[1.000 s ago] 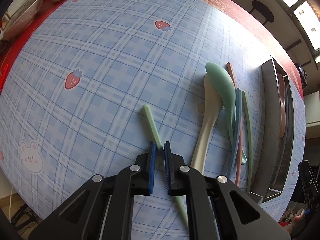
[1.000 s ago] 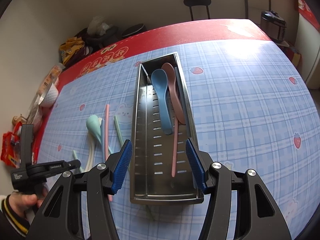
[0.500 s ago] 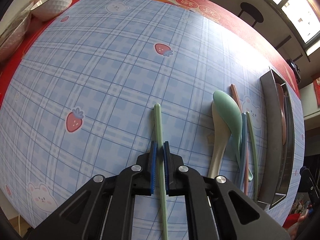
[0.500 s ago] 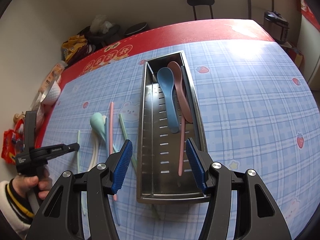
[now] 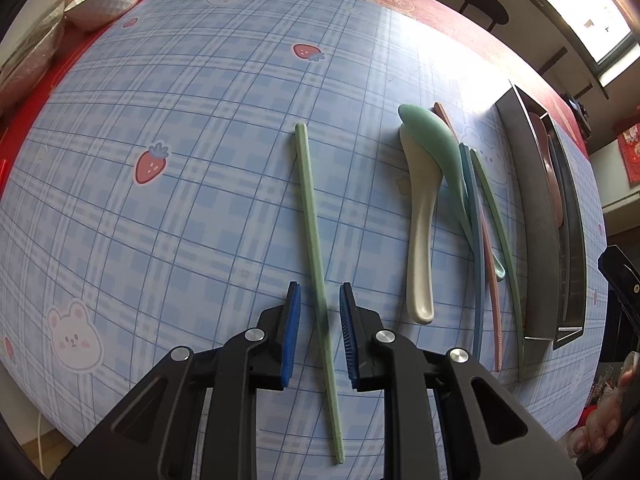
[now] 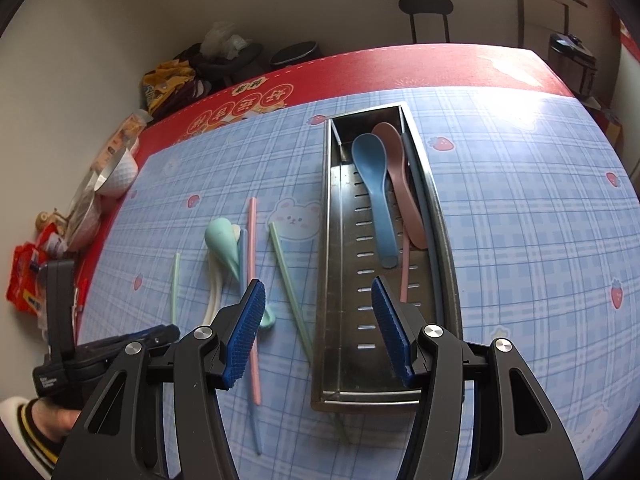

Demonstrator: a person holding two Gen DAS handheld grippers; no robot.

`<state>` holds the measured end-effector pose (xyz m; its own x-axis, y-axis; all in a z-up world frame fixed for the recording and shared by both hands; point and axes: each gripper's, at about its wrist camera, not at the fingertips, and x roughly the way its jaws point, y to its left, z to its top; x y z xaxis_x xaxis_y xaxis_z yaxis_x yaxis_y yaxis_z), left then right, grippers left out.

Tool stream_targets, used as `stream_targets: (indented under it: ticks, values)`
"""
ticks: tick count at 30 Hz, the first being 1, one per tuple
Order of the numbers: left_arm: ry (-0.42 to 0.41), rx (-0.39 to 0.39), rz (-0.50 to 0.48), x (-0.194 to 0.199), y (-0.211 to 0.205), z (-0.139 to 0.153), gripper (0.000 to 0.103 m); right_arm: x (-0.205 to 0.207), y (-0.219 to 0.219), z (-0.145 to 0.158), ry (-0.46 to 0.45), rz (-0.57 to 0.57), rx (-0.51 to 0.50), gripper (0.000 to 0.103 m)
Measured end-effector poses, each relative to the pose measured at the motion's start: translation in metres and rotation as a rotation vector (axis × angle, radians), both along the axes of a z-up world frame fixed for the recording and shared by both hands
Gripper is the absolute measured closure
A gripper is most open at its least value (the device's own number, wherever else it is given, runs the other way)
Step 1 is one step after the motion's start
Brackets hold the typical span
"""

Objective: Organize utensils
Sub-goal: 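Lift the green chopstick with the left tool while the right tool grasps the pink chopstick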

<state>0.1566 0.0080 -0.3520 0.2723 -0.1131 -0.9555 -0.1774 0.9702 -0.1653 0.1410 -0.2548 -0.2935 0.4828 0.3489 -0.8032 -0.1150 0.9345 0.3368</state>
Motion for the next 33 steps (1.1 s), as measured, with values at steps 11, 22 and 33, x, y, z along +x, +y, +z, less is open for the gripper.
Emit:
stream_targets:
  ticks: [11,22,33]
  values:
    - [-0.038,0.015,-0.023,-0.016,-0.002,-0.004,0.096,-0.003,0.055,-0.013,0.012,0.196,-0.131,0.084]
    - [-0.083,-0.071,-0.072,-0.032,0.028,-0.003,0.095,0.031,0.099,-0.046,0.081,0.227,-0.199,0.089]
    - [-0.1,-0.115,-0.094,-0.042,0.041,-0.003,0.095,0.046,0.112,-0.06,0.13,0.198,-0.231,0.091]
